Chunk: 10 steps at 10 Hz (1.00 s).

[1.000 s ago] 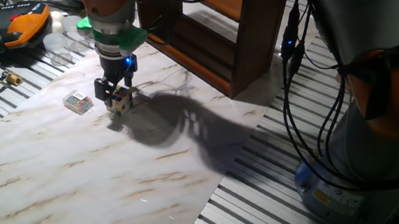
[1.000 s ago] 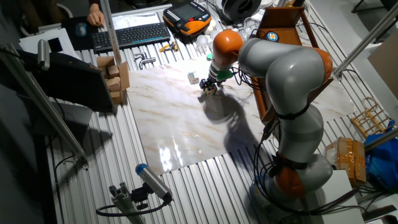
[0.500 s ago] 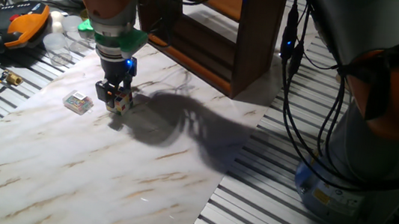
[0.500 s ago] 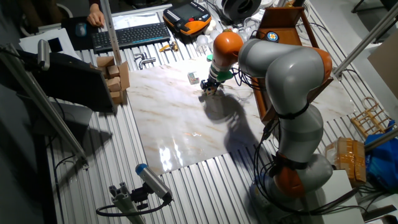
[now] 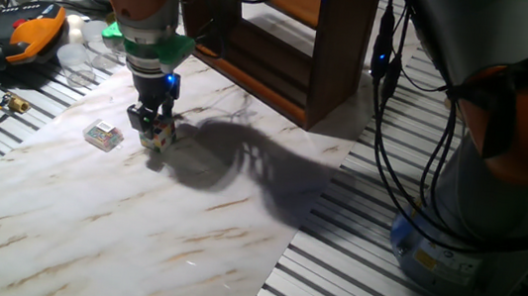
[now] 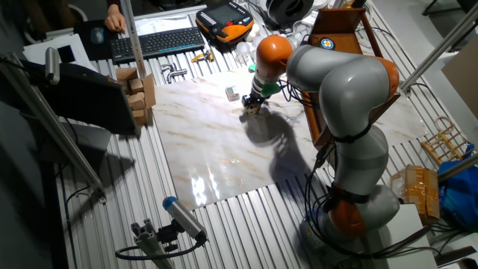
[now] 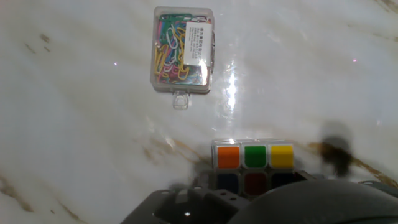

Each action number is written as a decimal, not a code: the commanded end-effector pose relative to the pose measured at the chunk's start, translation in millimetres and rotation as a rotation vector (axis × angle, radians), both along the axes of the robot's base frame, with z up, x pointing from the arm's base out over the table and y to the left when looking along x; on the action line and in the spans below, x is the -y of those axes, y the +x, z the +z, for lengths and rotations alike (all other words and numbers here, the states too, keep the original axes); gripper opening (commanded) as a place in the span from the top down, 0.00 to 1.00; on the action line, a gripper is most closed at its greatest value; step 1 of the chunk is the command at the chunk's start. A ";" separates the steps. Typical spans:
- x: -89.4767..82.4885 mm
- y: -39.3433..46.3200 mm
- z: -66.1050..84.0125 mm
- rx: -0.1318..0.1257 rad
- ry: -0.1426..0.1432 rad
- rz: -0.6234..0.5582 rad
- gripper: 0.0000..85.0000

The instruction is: Put the object on the shelf

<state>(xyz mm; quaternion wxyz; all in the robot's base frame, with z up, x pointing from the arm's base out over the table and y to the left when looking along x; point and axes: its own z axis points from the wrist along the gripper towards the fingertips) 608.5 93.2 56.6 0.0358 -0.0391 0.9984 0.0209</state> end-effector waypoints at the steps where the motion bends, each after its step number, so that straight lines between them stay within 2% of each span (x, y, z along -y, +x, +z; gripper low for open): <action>1: -0.3 -0.2 -0.3 0.000 0.000 0.002 0.40; 2: -0.4 -0.2 0.0 0.000 0.000 0.005 0.60; 3: -0.2 -0.3 0.7 -0.002 0.001 0.007 0.60; 4: 0.1 -0.4 2.0 -0.008 0.010 0.012 1.00; 7: 0.4 -3.2 13.0 -0.010 0.020 -0.005 1.00; 9: 0.3 -8.1 32.6 -0.004 -0.003 -0.018 1.00; 10: 2.4 -10.0 43.4 -0.011 -0.004 -0.026 1.00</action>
